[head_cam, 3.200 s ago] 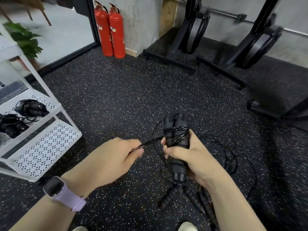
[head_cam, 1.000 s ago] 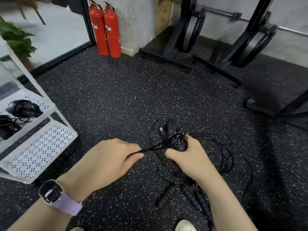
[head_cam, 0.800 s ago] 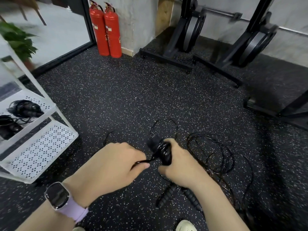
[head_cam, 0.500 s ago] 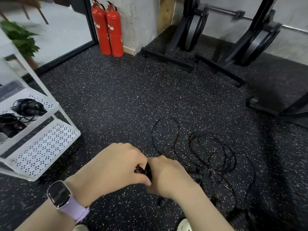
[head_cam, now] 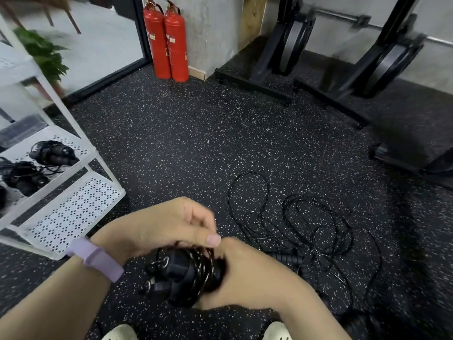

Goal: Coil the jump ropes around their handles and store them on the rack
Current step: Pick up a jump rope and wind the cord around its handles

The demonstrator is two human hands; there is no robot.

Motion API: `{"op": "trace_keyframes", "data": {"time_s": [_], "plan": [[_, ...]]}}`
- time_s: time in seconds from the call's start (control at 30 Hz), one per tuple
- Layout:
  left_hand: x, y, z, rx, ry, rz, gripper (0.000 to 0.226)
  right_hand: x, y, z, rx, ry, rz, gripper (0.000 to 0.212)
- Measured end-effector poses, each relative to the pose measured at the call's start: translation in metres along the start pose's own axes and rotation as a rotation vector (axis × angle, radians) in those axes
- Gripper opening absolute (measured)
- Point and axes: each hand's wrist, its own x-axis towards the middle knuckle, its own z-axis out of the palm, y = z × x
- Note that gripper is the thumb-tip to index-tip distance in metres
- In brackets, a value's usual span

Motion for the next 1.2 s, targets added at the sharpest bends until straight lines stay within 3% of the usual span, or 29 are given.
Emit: {"op": "trace_keyframes", "data": {"time_s": [0.13, 0.2, 0.27, 0.33, 0.47, 0.6, 0.67, 0.8, 1.07, 1.2], "plan": [[0.006, -0.008, 0.001, -0.061, 0.233, -0.038, 0.009, -0.010, -0.003, -0.010, 0.254, 0.102, -0.151, 0.013], [0.007, -0.011, 0.003, 0.045, 0.328, -0.066, 0.025, -0.016, 0.001, -0.022, 0.350, 0.284, -0.141, 0.024], [0.008, -0.012, 0.005, 0.211, 0.379, -0.104, 0.047, -0.020, 0.012, -0.038, 0.472, 0.490, -0.025, 0.052], [0.011, -0.012, 0.007, 0.387, 0.435, -0.075, 0.051, -0.022, 0.018, -0.051, 0.571, 0.583, 0.048, 0.049], [0.012, -0.015, 0.016, 0.588, 0.461, 0.055, 0.053, -0.023, 0.026, -0.059, 0.536, 0.535, 0.126, 0.022], [0.010, -0.014, 0.018, 0.790, 0.472, 0.097, 0.046, -0.032, 0.034, -0.069, 0.589, 0.406, 0.175, 0.049], [0.010, -0.013, 0.017, 0.864, 0.485, 0.126, 0.045, -0.036, 0.036, -0.071, 0.546, 0.393, 0.177, 0.047], [0.009, -0.012, 0.019, 1.004, 0.520, 0.194, 0.046, -0.033, 0.035, -0.064, 0.321, 0.398, 0.203, 0.029], [0.009, -0.011, 0.025, 1.180, 0.600, 0.254, 0.049, -0.025, 0.032, -0.052, 0.238, 0.431, 0.259, 0.018], [0.007, -0.007, 0.020, 1.188, 0.641, 0.284, 0.051, -0.026, 0.038, -0.050, 0.170, 0.591, 0.289, 0.022]]}}
